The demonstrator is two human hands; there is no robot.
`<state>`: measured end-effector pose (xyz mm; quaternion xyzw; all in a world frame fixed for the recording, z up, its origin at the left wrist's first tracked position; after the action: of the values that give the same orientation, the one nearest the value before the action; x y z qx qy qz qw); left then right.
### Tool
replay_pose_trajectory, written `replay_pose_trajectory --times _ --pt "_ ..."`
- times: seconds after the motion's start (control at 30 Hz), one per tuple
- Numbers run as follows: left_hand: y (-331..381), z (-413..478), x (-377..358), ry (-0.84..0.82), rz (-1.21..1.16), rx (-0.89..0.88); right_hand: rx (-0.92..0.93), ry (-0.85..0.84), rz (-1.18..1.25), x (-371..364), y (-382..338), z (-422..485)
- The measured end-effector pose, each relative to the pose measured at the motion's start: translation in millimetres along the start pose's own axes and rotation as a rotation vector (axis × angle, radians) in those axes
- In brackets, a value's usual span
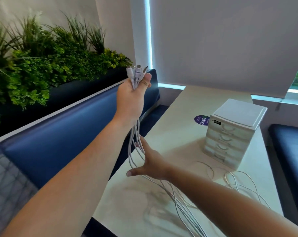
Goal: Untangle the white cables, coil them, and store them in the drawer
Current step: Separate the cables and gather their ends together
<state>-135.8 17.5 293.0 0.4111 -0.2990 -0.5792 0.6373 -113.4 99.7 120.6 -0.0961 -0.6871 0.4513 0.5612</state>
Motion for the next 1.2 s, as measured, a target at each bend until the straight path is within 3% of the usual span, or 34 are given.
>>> replay_pose_trajectory --times 0.33,0.5,0.57,0.67,0.83,0.9,1.07,1.2 --pt "-3.9 28.1 63.1 0.224 0.177 -0.126 -0.007 0.109 -0.043 -5.5 24.1 4.2" --pt "7.8 46.7 122.4 0.473 0.347 -0.258 -0.119 -0.008 -0.065 -4.0 97.0 -42.6" --pt "7.1 50.6 137.3 0.499 0.429 -0.247 -0.199 -0.047 -0.076 1.5 112.6 -62.1" --pt "-14.1 33.1 119.2 0.231 0.635 -0.126 -0.251 -0.145 -0.050 14.0 98.9 -61.7" --pt "-65.6 -39.6 41.1 -0.719 0.747 0.177 -0.234 -0.189 -0.072 49.4 40.1 -41.3" --pt "-90.4 -64.8 22.0 -0.917 0.791 0.319 -0.225 -0.180 -0.009 64.1 21.3 -37.2" --pt "-103.7 -61.2 23.1 -0.830 0.786 0.358 -0.253 -0.156 0.157 79.4 14.0 -49.2" --pt "-82.5 -30.0 39.4 -0.601 0.711 0.251 -0.289 -0.052 0.199 77.2 37.3 -84.6"
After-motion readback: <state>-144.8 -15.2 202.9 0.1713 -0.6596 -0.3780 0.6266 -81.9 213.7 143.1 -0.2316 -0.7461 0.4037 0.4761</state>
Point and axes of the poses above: each hand's wrist, its own z-axis towards the middle knuckle, its own x-axis out of the back of the hand, y = z × x, the point moved 3 cm from there along z, towards the middle knuckle, and after that the axes turned 7 degrees about -z, right-handed, at the moved point
